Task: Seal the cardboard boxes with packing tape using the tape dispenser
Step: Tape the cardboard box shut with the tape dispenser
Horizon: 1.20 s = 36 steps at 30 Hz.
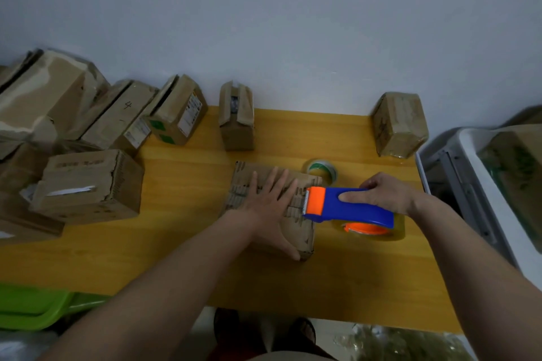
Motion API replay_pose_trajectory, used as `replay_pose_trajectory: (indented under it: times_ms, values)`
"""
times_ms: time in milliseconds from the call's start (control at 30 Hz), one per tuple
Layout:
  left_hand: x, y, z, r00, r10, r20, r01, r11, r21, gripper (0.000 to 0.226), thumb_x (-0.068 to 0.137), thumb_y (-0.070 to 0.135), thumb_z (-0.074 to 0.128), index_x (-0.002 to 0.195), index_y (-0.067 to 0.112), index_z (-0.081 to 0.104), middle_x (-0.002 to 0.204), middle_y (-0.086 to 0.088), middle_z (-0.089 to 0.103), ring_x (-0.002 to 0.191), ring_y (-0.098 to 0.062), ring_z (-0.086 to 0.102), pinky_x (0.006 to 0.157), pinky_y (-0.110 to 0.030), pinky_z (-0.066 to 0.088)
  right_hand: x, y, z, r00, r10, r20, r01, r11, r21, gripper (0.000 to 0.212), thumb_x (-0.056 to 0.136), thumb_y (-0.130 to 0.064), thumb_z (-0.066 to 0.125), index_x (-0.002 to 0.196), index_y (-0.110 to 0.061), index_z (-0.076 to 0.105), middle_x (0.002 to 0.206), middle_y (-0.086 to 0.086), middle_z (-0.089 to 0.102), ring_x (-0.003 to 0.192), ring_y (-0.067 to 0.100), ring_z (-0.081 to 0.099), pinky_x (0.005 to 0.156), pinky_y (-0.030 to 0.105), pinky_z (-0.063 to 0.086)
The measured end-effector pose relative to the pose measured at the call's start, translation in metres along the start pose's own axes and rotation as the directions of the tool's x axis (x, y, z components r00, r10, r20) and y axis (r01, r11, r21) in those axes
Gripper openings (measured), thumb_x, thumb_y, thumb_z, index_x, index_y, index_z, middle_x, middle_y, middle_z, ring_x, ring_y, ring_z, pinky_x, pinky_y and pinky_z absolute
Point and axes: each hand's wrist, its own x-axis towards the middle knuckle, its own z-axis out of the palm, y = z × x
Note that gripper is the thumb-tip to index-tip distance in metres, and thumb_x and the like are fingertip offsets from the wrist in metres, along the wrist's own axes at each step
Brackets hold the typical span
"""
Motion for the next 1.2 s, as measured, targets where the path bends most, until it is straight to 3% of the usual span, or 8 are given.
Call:
replay_pose_trajectory:
  times_ms: [133,233,300,433,567,733,933,1200]
  values:
    - [0.004,0.001,0.008,0.998,-0.033,-0.054,0.030,0.998,-0.050,0.124,0.064,0.097,0.020,0.151,0.019,-0.021,0.155,-0.003,-0.035,0.139,-0.024,-0.038,0.112,-0.061,-0.016,0.001,0.003,0.000,0.999,-0.024,0.027,0.024,0.999,0.028,0.050,0.068,-0.056,0.073,0.091,-0.011,0.068,0.074,0.002,0.074,0.068,0.014,0.070,0.059,0.024,0.049]
    - [0.005,0.004,0.019,0.985,-0.073,-0.159,0.064,0.996,-0.062,0.104,0.071,0.085,-0.014,0.153,0.021,-0.016,0.157,-0.002,-0.031,0.141,-0.022,-0.035,0.113,-0.059,-0.016,0.001,0.009,0.002,0.998,-0.029,0.050,0.025,0.997,0.078,0.055,0.065,-0.055,0.073,0.093,-0.008,0.070,0.076,0.004,0.075,0.066,0.013,0.070,0.059,0.023,0.051]
    - [0.005,0.004,0.022,0.979,-0.086,-0.186,0.069,0.993,-0.094,0.097,0.073,0.077,-0.023,0.153,0.022,-0.016,0.157,-0.001,-0.030,0.141,-0.021,-0.034,0.113,-0.057,-0.018,0.000,0.017,0.004,0.997,-0.030,0.066,0.021,0.992,0.123,0.051,0.068,-0.050,0.074,0.094,-0.006,0.071,0.076,0.005,0.075,0.065,0.012,0.070,0.057,0.022,0.051]
    - [0.006,0.003,0.022,0.977,-0.098,-0.191,0.081,0.992,-0.093,0.082,0.083,0.071,-0.010,0.150,0.025,-0.020,0.157,0.001,-0.031,0.141,-0.020,-0.034,0.114,-0.056,-0.017,-0.012,0.043,-0.008,0.995,-0.021,0.093,0.008,0.991,0.137,0.051,0.066,-0.049,0.075,0.094,-0.006,0.073,0.078,0.006,0.075,0.069,0.015,0.071,0.057,0.021,0.051]
    - [0.006,0.004,0.022,0.977,-0.107,-0.183,0.095,0.993,-0.069,0.084,0.080,0.076,-0.010,0.147,0.027,-0.025,0.156,0.001,-0.032,0.141,-0.020,-0.035,0.114,-0.056,-0.015,-0.025,0.071,-0.023,0.998,-0.027,0.065,0.015,0.984,0.179,0.081,0.036,-0.073,0.082,0.086,-0.009,0.076,0.079,0.010,0.075,0.070,0.021,0.072,0.057,0.023,0.052]
    - [0.004,0.012,0.019,0.961,-0.196,-0.193,0.182,0.979,-0.086,0.092,0.072,0.081,-0.016,0.146,0.028,-0.024,0.154,-0.005,-0.032,0.142,-0.025,-0.031,0.117,-0.051,-0.015,-0.019,0.067,-0.013,1.000,-0.017,0.025,0.012,0.981,0.193,0.031,0.073,-0.036,0.077,0.084,-0.007,0.073,0.072,0.006,0.074,0.063,0.014,0.070,0.051,0.018,0.049]
    - [0.010,0.056,0.013,0.972,-0.009,-0.233,-0.014,0.995,-0.096,0.090,0.090,0.074,0.016,0.152,0.018,-0.018,0.158,-0.001,-0.028,0.143,-0.017,-0.029,0.119,-0.044,-0.012,-0.013,0.065,-0.007,1.000,-0.003,0.027,-0.002,0.988,0.154,0.040,0.076,-0.042,0.075,0.093,-0.006,0.071,0.074,0.004,0.075,0.065,0.013,0.071,0.056,0.021,0.051]
    - [0.015,0.059,0.019,0.978,-0.044,-0.202,0.032,0.997,-0.064,0.085,0.094,0.057,0.025,0.150,0.012,-0.020,0.158,-0.004,-0.026,0.143,-0.019,-0.029,0.120,-0.043,-0.012,-0.020,0.052,-0.012,0.998,-0.006,0.067,0.008,1.000,-0.025,0.035,0.080,-0.039,0.073,0.093,-0.007,0.070,0.073,0.001,0.070,0.064,0.010,0.066,0.055,0.020,0.047]
